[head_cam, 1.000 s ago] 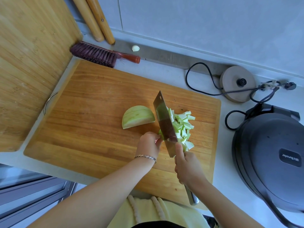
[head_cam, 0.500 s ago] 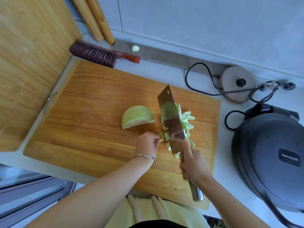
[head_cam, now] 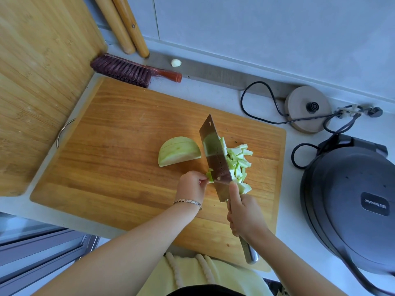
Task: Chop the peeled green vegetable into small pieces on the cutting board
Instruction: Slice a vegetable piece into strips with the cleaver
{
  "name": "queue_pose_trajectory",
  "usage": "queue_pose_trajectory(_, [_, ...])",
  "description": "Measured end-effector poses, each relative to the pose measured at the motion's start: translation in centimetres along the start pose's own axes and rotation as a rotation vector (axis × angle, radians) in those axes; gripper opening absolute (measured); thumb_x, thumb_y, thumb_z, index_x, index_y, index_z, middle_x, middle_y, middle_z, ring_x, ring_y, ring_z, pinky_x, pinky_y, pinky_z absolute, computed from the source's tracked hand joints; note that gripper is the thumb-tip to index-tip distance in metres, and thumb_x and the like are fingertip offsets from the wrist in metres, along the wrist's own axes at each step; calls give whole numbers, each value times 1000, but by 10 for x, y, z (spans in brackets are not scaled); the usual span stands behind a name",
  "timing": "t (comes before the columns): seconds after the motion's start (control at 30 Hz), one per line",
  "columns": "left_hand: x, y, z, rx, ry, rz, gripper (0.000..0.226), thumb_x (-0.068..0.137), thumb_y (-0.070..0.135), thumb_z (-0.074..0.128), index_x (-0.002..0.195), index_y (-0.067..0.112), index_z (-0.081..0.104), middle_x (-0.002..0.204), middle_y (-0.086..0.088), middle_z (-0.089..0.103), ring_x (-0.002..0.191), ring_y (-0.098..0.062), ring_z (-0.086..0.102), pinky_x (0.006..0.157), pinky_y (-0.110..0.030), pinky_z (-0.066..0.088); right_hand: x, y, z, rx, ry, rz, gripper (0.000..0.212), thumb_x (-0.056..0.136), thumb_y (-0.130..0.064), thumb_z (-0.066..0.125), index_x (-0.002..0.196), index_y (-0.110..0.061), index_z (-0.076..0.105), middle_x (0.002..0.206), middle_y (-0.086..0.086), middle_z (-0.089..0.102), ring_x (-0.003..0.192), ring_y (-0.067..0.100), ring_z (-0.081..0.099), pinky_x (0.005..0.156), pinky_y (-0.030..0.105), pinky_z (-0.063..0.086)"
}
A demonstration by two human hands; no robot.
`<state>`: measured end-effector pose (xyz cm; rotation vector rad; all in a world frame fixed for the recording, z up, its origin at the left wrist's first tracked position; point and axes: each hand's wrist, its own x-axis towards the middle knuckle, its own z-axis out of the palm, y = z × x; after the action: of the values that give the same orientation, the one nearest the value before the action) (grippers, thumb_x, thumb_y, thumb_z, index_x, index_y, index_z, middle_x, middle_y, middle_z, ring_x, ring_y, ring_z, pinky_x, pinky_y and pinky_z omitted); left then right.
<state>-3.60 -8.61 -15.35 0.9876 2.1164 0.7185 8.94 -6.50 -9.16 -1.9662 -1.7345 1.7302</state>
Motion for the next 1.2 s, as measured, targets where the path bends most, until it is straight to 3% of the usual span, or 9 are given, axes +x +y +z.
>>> queue_pose_trajectory(0.2, [0, -1, 1, 8, 6, 0, 15, 87, 15, 60, 87, 10, 74, 91, -6, 73, 85, -19, 65, 73, -20, 46, -4, 6, 2, -25, -11, -11, 56, 91, -56, 26, 53, -16, 31, 38, -9, 30, 33, 8, 27, 43, 26, 27])
queue_pose_trajectory(0.33, [2, -1, 0, 8, 7, -18, 15, 87, 15, 60, 89, 9, 74, 93, -7, 72, 88, -21, 65, 76, -23, 47, 1, 5, 6, -41, -11, -17, 56, 93, -56, 25, 53, -17, 30, 42, -5, 31, 36, 10, 28, 44, 26, 29])
queue_pose_trajectory(0.6, [3, -1, 0, -9, 23, -67, 14, 85, 10, 60, 84, 7, 74, 88, -10, 71, 83, -23, 64, 65, -20, 41, 16, 10, 25, -46, 42, 9, 54, 93, -57, 26, 56, -18, 28, 48, -2, 30, 43, 14, 27, 45, 27, 27])
queue_pose_trajectory(0.8, [4, 10, 5, -48, 40, -122, 16, 86, 14, 60, 94, 6, 71, 95, -8, 71, 89, -20, 64, 70, -19, 42, 19, -3, 9, 267, -19, 104, 54, 96, -52, 30, 56, -16, 32, 44, -2, 28, 38, 13, 24, 41, 23, 25])
queue_pose_trajectory(0.93, [13, 20, 13, -23, 17, -116, 16, 88, 13, 56, 92, 7, 70, 96, -7, 69, 93, -21, 63, 77, -26, 49, 13, -10, -24, 294, -25, 97, 58, 94, -57, 30, 53, -16, 33, 41, -3, 29, 35, 13, 26, 39, 22, 27])
queue_pose_trajectory(1.1, [4, 29, -4, 112, 62, 56, 25, 92, 9, 45, 107, 12, 65, 106, -4, 61, 95, -19, 60, 78, -23, 48, 7, -14, -62, 123, -34, 54, 56, 93, -57, 32, 55, -16, 32, 40, -5, 30, 35, 13, 25, 40, 22, 25])
queue_pose_trajectory(1.2, [-6, 35, -30, 147, 316, 469, 27, 82, 1, 54, 105, 13, 62, 96, -6, 61, 79, -18, 61, 66, -19, 48, 8, -12, -73, -207, 35, -65, 52, 93, -56, 33, 61, -14, 31, 51, -1, 35, 47, 17, 31, 48, 26, 31])
